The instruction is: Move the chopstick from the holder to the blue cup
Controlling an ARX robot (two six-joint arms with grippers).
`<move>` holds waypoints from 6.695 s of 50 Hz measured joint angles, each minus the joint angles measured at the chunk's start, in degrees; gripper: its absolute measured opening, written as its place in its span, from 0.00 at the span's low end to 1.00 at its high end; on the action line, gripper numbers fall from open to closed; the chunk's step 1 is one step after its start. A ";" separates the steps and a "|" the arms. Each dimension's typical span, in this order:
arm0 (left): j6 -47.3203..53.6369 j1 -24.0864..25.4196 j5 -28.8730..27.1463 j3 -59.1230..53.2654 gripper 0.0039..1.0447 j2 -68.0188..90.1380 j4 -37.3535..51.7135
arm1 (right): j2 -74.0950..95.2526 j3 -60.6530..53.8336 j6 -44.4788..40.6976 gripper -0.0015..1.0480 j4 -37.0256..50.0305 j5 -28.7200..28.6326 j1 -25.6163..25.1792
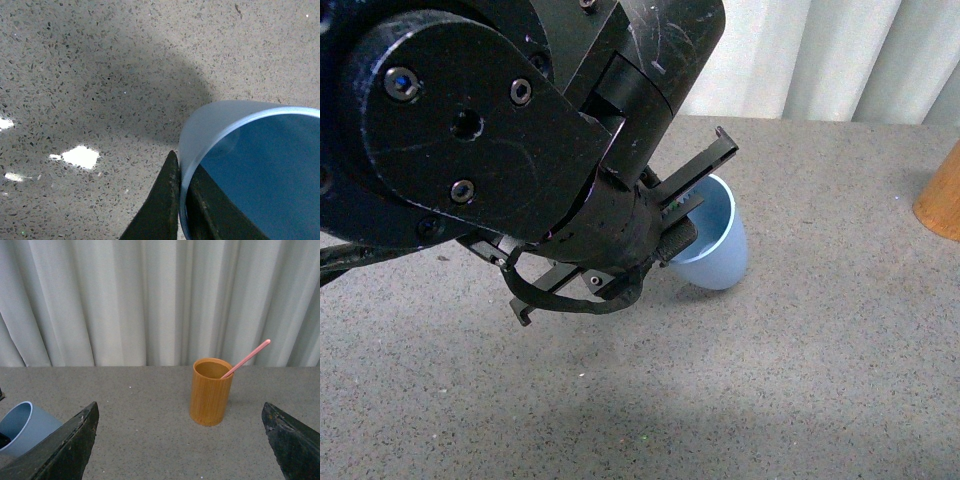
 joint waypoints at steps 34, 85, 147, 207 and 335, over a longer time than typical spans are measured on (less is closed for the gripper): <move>5.18 1.33 -6.29 4.09 0.03 2.75 -4.24 | 0.00 0.00 0.00 0.91 0.00 0.00 0.00; 5.68 0.72 -5.64 6.21 0.62 3.52 -4.85 | 0.00 0.00 0.00 0.91 0.00 -0.02 0.00; 61.11 29.11 3.30 -42.75 0.26 -27.28 65.94 | 0.00 0.00 0.00 0.91 0.00 -0.15 0.00; 63.71 34.58 7.69 -55.98 0.46 -112.45 -5.57 | 0.15 0.00 0.17 0.91 0.11 1.01 0.22; 63.87 34.58 7.67 -55.98 0.94 -112.50 -5.60 | 106.73 56.92 21.27 0.91 19.17 21.64 -12.02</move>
